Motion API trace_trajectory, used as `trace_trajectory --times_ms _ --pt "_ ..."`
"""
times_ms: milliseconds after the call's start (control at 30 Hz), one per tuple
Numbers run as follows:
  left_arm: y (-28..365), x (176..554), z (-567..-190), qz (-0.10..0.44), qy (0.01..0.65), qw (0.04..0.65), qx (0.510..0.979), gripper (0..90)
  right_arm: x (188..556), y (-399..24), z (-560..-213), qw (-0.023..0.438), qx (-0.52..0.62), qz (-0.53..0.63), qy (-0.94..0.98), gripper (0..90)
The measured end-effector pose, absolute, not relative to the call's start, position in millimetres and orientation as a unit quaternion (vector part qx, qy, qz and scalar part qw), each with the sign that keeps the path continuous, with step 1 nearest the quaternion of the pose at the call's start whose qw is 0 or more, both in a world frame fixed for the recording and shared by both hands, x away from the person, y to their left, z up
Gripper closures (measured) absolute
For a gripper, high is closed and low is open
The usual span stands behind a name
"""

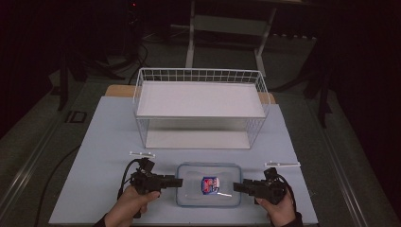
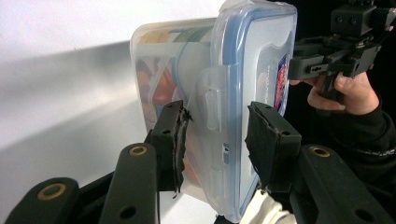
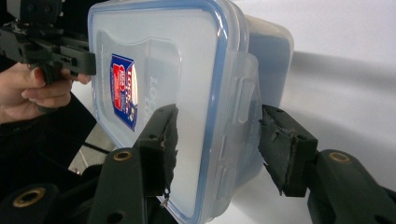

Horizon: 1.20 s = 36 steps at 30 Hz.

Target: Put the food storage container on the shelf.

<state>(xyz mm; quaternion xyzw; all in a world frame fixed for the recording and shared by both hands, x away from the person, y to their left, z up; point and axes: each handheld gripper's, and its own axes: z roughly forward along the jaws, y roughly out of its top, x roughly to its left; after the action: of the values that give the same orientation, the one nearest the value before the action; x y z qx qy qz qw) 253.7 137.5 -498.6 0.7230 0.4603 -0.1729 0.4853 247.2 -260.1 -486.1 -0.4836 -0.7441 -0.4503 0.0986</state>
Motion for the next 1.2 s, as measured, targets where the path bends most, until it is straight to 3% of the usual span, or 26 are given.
trace_trajectory --times_ms 733,1200 --pt "152 285 -459 -0.104 0.456 0.525 0.711 57.0 302 -244 -447 0.073 -0.457 -0.48 -0.746 48.1" --pt "153 314 -477 -0.092 0.458 0.543 0.697 56.8 335 -242 -457 0.066 -0.463 -0.483 -0.741 48.2"
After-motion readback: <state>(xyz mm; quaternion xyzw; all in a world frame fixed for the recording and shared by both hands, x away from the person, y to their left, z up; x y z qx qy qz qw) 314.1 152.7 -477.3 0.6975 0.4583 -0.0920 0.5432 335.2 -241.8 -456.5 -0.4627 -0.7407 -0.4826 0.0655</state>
